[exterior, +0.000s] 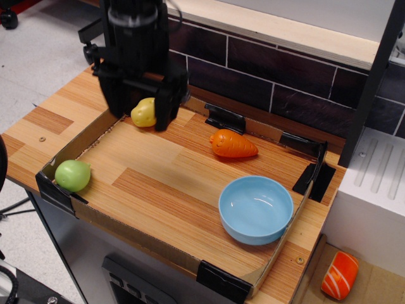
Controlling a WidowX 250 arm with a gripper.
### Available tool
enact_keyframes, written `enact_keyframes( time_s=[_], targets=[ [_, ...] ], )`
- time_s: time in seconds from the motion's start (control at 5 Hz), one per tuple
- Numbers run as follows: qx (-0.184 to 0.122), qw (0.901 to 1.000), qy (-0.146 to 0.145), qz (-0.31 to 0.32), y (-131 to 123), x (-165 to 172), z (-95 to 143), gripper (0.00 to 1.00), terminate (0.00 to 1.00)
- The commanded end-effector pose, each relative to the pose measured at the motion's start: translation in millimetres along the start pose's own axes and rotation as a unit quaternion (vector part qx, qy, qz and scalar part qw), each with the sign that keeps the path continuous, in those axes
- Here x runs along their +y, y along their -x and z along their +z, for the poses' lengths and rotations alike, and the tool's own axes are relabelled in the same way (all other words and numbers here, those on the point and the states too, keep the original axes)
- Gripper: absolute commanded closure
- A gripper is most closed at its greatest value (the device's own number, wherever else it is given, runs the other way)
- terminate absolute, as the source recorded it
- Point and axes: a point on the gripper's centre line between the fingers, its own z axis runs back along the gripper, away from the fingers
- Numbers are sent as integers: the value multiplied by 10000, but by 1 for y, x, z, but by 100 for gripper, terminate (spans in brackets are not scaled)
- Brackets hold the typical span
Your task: Put pear in bowl
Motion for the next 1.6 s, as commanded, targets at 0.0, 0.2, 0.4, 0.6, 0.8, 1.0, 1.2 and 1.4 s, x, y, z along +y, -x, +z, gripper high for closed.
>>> enact_keyframes(
  time_s=[0.0, 0.2, 0.4, 0.6, 0.8, 1.0, 1.2, 1.4],
  targets=[
    [-294, 9980, -200, -516, 18, 37, -11, 0, 0],
    [-226, 9963, -170, -813, 28, 48, -22, 0, 0],
    [-149, 9965, -198, -801, 29, 55, -34, 0, 0],
    [-110, 9966, -185, -797, 30, 59, -43, 0, 0],
    [-89, 9956, -289, -888, 32, 61, -52, 0, 0],
    [25, 9943, 68, -1067, 37, 58, -60, 0, 0],
    [92, 9940, 224, -1069, 39, 57, -73, 0, 0],
    [105, 9941, 268, -1042, 38, 59, -83, 0, 0]
  ],
)
